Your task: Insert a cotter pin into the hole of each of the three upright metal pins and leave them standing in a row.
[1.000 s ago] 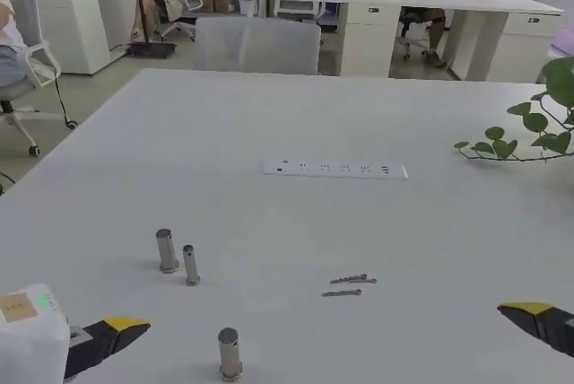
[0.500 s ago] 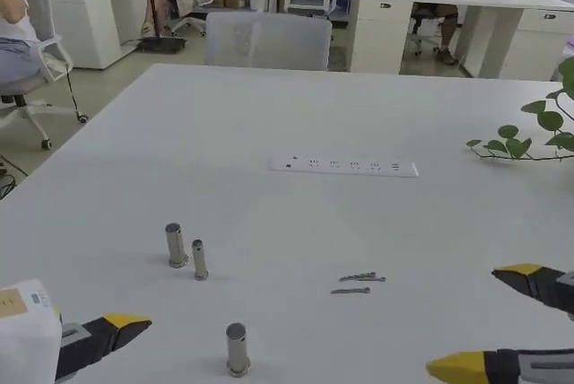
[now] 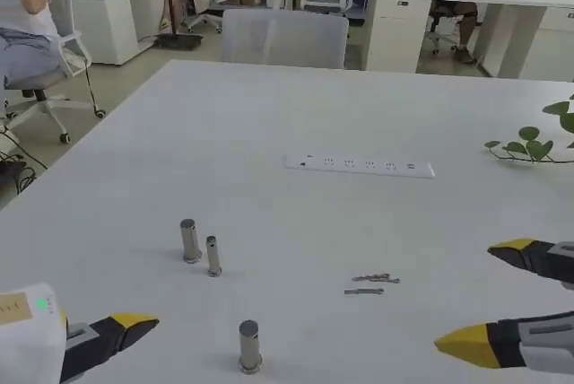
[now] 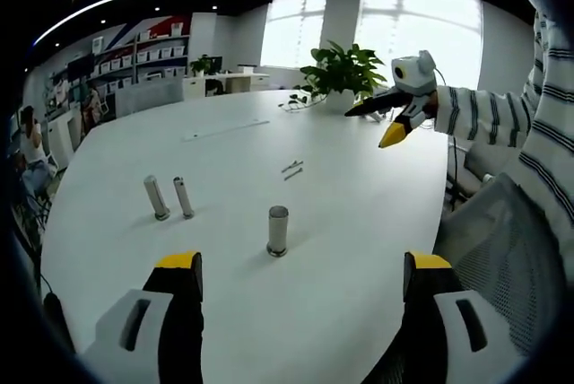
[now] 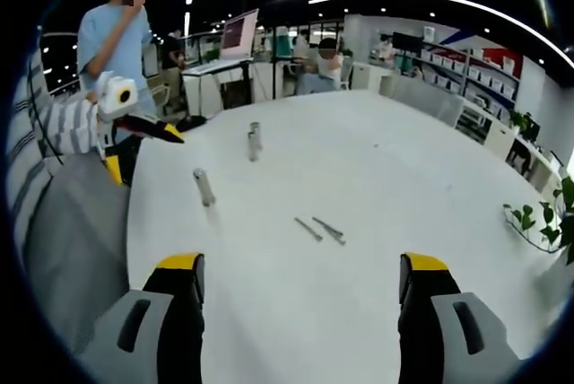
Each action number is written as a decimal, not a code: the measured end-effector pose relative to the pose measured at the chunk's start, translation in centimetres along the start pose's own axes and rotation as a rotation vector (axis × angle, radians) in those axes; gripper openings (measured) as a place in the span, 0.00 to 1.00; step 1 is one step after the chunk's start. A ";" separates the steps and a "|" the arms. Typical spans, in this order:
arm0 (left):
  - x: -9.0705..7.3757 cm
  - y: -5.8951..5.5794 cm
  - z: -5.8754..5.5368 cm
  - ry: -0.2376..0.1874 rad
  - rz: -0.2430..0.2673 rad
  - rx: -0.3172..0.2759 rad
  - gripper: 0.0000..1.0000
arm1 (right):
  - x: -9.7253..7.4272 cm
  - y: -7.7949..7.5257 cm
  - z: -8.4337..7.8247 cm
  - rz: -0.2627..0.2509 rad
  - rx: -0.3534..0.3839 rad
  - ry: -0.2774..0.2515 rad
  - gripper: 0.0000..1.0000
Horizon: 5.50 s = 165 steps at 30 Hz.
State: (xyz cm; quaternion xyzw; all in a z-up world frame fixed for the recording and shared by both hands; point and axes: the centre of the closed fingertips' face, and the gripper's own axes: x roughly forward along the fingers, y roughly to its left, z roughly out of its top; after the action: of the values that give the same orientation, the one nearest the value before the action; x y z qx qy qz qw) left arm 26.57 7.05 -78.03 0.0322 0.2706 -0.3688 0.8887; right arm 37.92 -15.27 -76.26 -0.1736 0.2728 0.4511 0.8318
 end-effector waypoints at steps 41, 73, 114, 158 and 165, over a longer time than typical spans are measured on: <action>-1.0 -0.1 -2.0 0.023 0.048 -0.092 0.99 | 7.1 -2.6 1.9 0.162 -0.159 0.109 0.73; -1.7 1.2 -2.5 0.040 0.088 -0.118 0.95 | 12.2 -3.3 1.1 0.258 -0.289 0.253 0.42; -1.9 2.2 -3.6 0.072 0.131 -0.142 0.86 | 15.0 -4.3 -1.1 0.311 -0.404 0.395 0.23; -2.0 2.4 -3.9 0.067 0.141 -0.153 0.81 | 14.5 -4.7 -1.9 0.329 -0.403 0.484 0.04; -2.0 2.4 -3.9 0.065 0.141 -0.155 0.81 | 14.4 -4.7 -1.9 0.327 -0.419 0.489 0.03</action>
State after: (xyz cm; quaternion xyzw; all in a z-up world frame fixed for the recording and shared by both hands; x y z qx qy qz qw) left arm 25.25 11.06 -80.70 -0.0057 0.3239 -0.2823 0.9030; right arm 47.78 -9.34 -86.38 -0.3974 0.3894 0.5694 0.6052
